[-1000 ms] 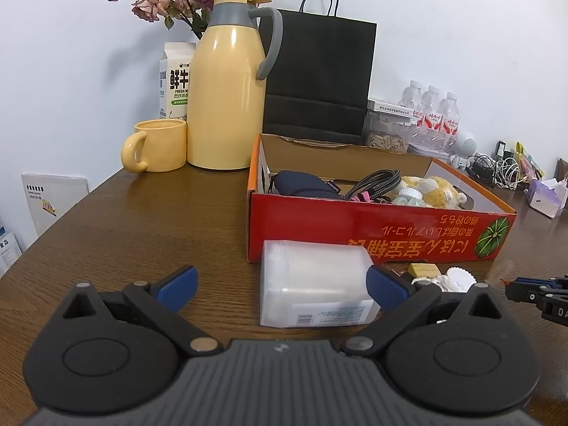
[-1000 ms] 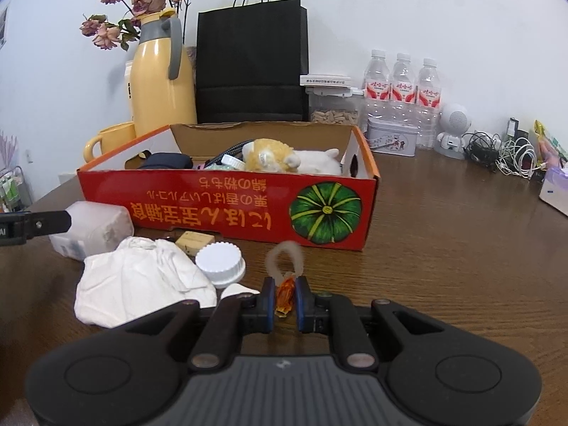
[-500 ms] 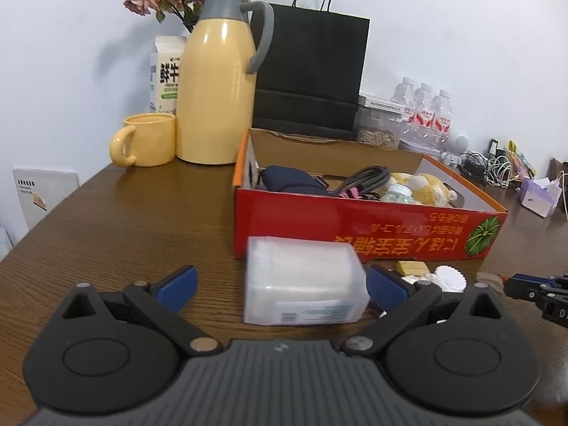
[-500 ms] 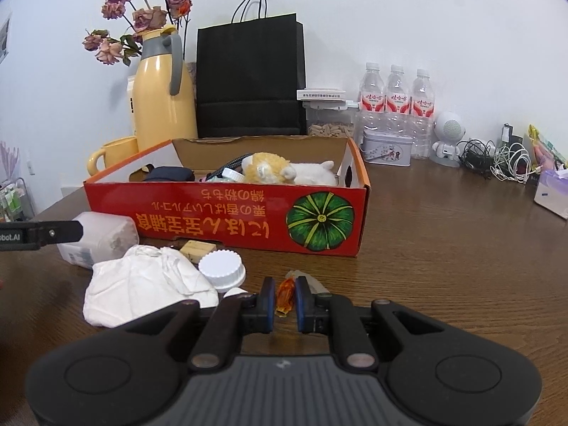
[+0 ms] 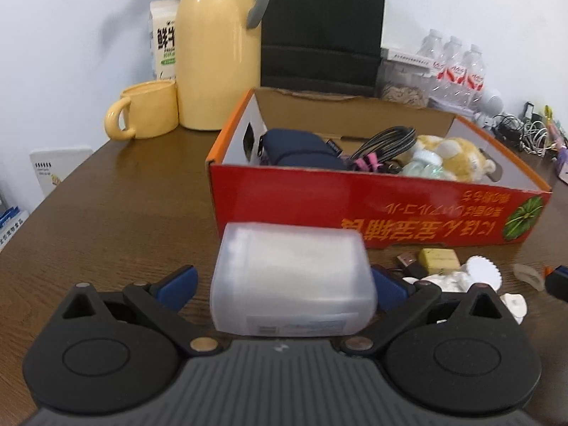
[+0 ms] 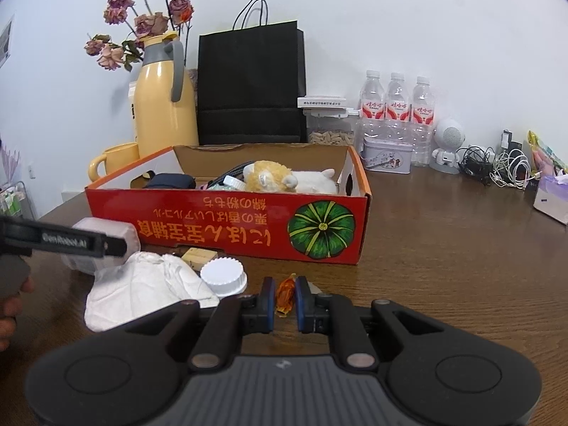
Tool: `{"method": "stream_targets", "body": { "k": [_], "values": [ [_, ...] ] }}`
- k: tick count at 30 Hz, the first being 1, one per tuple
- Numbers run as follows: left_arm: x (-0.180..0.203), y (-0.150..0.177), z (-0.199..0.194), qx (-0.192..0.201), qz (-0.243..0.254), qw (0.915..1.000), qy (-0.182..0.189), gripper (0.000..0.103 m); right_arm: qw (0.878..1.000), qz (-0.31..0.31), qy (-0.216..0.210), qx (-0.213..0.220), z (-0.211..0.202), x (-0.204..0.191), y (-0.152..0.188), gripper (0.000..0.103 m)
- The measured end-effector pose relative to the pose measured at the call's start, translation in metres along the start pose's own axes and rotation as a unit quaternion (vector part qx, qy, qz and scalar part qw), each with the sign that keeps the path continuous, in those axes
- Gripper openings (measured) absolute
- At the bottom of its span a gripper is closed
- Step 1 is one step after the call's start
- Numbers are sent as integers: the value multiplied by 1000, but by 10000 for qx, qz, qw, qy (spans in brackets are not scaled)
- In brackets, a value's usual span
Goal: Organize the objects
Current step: 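Grasp the clear plastic box with the left tool while the right tool holds the orange item, then carry the plastic box and orange item into the cardboard box and open both tools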
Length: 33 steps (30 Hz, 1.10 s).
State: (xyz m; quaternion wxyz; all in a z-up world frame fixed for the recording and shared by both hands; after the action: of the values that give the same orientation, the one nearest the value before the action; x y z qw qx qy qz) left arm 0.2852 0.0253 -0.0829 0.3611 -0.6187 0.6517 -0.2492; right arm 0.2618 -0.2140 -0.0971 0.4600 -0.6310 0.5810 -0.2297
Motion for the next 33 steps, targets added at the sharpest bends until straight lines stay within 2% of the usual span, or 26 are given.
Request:
{"method": "stream_targets", "body": {
  "k": [2, 3, 4, 15, 26, 33],
  "values": [
    [0, 2, 2, -20, 8, 10000, -3, 98, 10000, 33, 18, 55, 1, -1, -2, 11],
    [1, 3, 3, -18, -1, 10000, 45, 85, 10000, 28, 29, 78, 1, -2, -2, 11],
    [1, 3, 3, -15, -12, 10000, 93, 84, 9999, 21, 33, 95, 2, -3, -2, 11],
    [0, 1, -15, 446, 20, 9990, 8, 83, 9998, -53, -4, 200, -2, -7, -3, 11],
    [-6, 1, -40, 728, -111, 9973, -33, 83, 9992, -125, -73, 368, -8, -11, -4, 11],
    [-5, -24, -73, 1203, -22, 9927, 63, 83, 9976, -227, -324, 567, -17, -28, -17, 11]
  ]
}}
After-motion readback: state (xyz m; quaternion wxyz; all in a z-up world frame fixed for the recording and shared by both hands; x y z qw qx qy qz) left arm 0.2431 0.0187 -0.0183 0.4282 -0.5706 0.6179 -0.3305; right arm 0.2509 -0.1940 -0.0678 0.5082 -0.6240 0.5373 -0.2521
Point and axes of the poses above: each gripper's, at about its wrist camera, not at the fingertips, and z roughly the way its jaws point, x to its right, y to its underside, the point moved 8 cm from there along z, roughly the way its jaws point, and after that the axes turned 14 degrees about z, right-handed, at the moved point
